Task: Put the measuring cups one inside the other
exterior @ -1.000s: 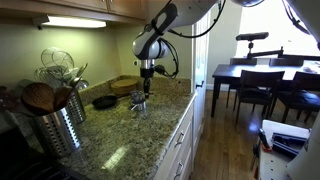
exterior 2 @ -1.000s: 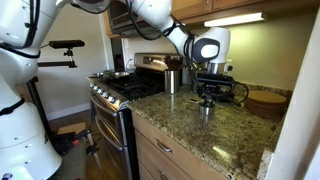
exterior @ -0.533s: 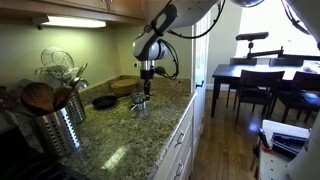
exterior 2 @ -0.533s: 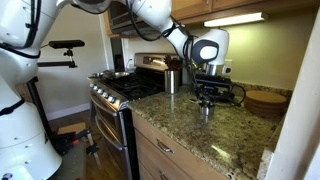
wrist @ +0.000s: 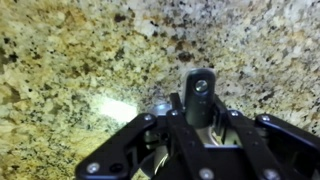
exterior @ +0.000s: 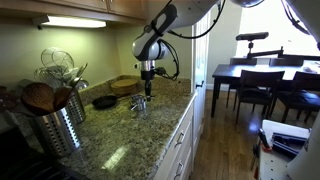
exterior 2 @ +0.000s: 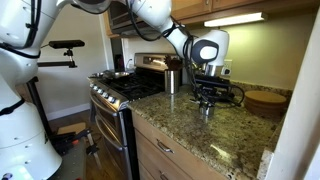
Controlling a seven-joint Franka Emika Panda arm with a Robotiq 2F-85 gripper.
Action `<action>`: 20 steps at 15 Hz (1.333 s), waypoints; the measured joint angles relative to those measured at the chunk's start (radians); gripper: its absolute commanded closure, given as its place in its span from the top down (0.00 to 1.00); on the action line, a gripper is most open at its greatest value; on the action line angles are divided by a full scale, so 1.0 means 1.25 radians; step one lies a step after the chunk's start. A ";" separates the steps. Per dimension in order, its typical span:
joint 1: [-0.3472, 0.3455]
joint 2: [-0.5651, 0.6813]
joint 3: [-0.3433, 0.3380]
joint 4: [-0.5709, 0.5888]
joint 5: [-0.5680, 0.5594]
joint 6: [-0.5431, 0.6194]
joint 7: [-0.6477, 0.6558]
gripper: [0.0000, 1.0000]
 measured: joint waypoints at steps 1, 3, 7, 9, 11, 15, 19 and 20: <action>0.000 0.000 0.000 0.000 0.000 -0.002 0.000 0.38; 0.000 0.000 0.000 0.000 0.000 -0.006 0.000 0.62; 0.000 0.000 0.000 0.000 0.000 -0.009 0.000 0.88; 0.000 0.000 0.000 0.000 0.000 -0.009 0.000 0.98; 0.000 0.000 0.000 0.000 0.000 -0.009 0.000 1.00; 0.000 -0.003 0.000 0.001 0.000 -0.009 0.000 1.00; 0.006 -0.006 0.000 0.002 0.000 -0.009 0.001 1.00; 0.008 -0.008 0.000 0.002 0.000 -0.009 0.001 1.00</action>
